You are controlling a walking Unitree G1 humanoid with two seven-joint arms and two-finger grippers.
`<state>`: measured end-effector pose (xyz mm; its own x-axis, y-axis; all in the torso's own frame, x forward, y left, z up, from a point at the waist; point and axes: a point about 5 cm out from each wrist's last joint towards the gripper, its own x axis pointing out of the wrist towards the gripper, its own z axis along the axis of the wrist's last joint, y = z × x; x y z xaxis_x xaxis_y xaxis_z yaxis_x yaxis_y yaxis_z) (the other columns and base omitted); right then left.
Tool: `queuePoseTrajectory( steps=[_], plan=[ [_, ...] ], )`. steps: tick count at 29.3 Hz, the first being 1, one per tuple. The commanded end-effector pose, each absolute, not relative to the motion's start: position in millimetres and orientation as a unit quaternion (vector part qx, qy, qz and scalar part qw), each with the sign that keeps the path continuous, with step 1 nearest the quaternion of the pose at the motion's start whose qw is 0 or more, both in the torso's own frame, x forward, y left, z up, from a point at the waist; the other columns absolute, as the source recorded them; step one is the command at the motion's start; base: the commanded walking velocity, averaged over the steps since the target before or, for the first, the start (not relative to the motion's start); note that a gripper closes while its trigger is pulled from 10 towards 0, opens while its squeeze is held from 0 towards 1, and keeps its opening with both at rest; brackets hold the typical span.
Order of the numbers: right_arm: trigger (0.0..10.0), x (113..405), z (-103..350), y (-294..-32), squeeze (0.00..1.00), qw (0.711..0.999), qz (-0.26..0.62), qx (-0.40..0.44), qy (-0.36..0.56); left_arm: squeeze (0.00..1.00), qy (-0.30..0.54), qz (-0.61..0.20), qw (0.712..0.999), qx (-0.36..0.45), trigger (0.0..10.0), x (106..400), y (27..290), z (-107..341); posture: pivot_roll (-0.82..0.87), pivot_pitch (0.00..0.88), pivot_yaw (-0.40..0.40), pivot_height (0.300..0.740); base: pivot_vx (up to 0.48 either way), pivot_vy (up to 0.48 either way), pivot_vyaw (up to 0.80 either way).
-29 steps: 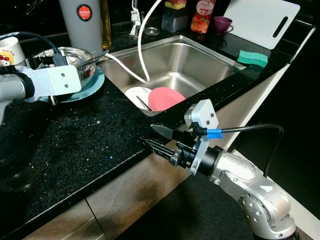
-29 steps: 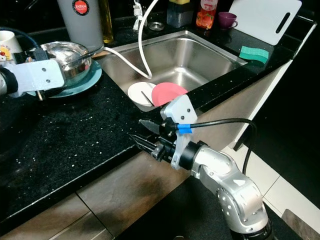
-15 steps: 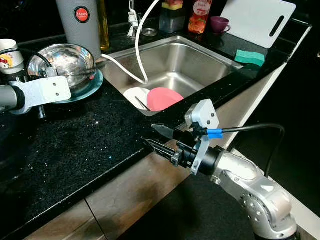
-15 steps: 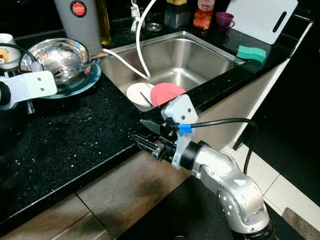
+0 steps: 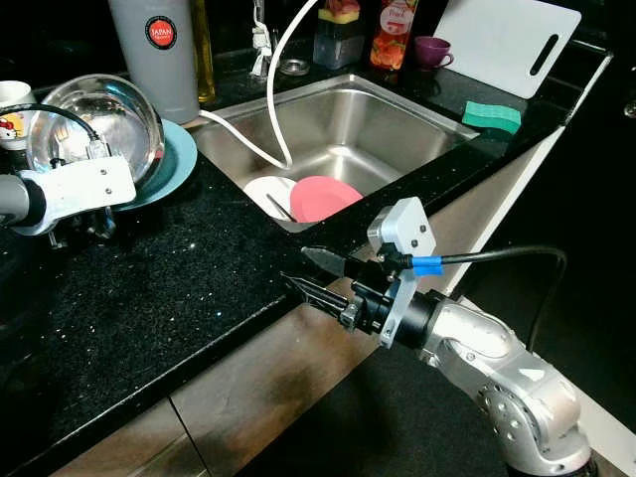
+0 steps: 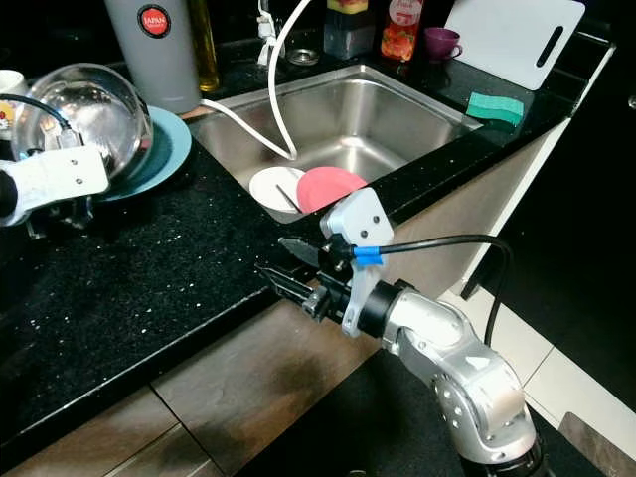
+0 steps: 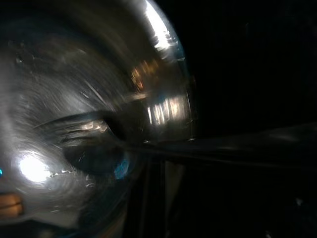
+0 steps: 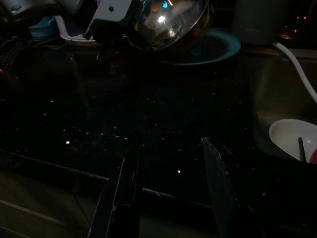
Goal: Kitchen organization
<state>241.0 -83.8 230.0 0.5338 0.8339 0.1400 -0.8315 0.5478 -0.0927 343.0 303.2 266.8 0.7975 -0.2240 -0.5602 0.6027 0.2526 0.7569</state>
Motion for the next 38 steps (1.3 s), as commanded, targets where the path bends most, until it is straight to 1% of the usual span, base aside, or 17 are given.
queuePoseTrajectory(
  steps=[1,8,16,27,28,29,31,32,33,34,35,36,37,38],
  plan=[
    [10.0,241,230,-84,0.0,0.875,0.477,-0.012,-0.085,0.0,0.185,-0.281,0.767,0.547,0.0,342,303,264,-0.03,0.018,-0.029,0.74,0.0,0.0,0.0],
    [10.0,241,230,-84,0.0,0.875,0.477,-0.012,-0.085,0.0,0.181,-0.292,0.766,0.544,0.0,341,300,266,-0.02,0.018,-0.028,0.74,0.0,0.0,0.0],
    [10.0,241,229,-83,0.0,0.875,0.477,-0.012,-0.086,0.0,0.186,-0.308,0.758,0.544,0.0,337,297,268,-0.02,0.016,-0.028,0.74,0.0,0.0,0.0],
    [10.0,241,229,-83,0.0,0.875,0.477,-0.01,-0.087,0.0,0.177,-0.279,0.753,0.569,0.0,336,299,275,-0.02,0.015,-0.028,0.74,0.0,0.0,0.0],
    [10.0,241,229,-83,0.0,0.875,0.477,-0.01,-0.087,0.0,0.173,-0.27,0.754,0.574,0.3,337,300,277,-0.02,0.016,-0.028,0.74,0.0,0.0,0.0],
    [10.0,241,229,-83,0.0,0.875,0.477,-0.01,-0.087,0.0,0.167,-0.255,0.754,0.582,0.8,339,301,280,-0.02,0.016,-0.028,0.74,0.0,0.0,0.0],
    [10.0,241,229,-83,0.0,0.875,0.477,-0.01,-0.087,0.0,0.16,-0.237,0.754,0.591,1.0,341,302,283,-0.02,0.016,-0.028,0.74,0.0,0.0,0.0],
    [10.0,241,229,-83,0.0,0.875,0.477,-0.011,-0.087,0.0,0.153,-0.221,0.754,0.599,2.2,343,304,285,-0.02,0.017,-0.029,0.74,0.0,0.0,0.0],
    [10.0,241,229,-83,0.0,0.875,0.477,-0.011,-0.087,0.0,0.148,-0.211,0.754,0.604,2.2,344,304,287,-0.02,0.017,-0.029,0.74,0.0,0.0,0.0],
    [10.0,241,229,-83,0.0,0.875,0.477,-0.011,-0.087,0.0,0.143,-0.195,0.752,0.613,1.7,345,306,290,-0.02,0.017,-0.029,0.74,0.0,0.0,0.0],
    [10.0,241,229,-83,0.0,0.875,0.477,-0.011,-0.087,0.0,0.137,-0.179,0.749,0.623,2.8,347,307,292,-0.02,0.018,-0.03,0.74,0.0,0.0,0.0],
    [10.0,241,229,-83,0.0,0.875,0.477,-0.011,-0.087,0.0,0.133,-0.166,0.745,0.632,3.5,348,308,295,-0.02,0.019,-0.03,0.74,0.0,0.0,0.0],
    [10.0,240,229,-83,0.0,0.874,0.477,-0.011,-0.087,0.0,0.13,-0.157,0.742,0.639,3.5,348,309,296,-0.02,0.019,-0.03,0.74,0.0,0.0,0.0],
    [10.0,240,229,-84,0.0,0.875,0.477,-0.011,-0.086,0.0,0.129,-0.15,0.739,0.644,8.4,348,309,298,-0.02,0.019,-0.03,0.74,0.0,0.0,0.0]
  ],
)
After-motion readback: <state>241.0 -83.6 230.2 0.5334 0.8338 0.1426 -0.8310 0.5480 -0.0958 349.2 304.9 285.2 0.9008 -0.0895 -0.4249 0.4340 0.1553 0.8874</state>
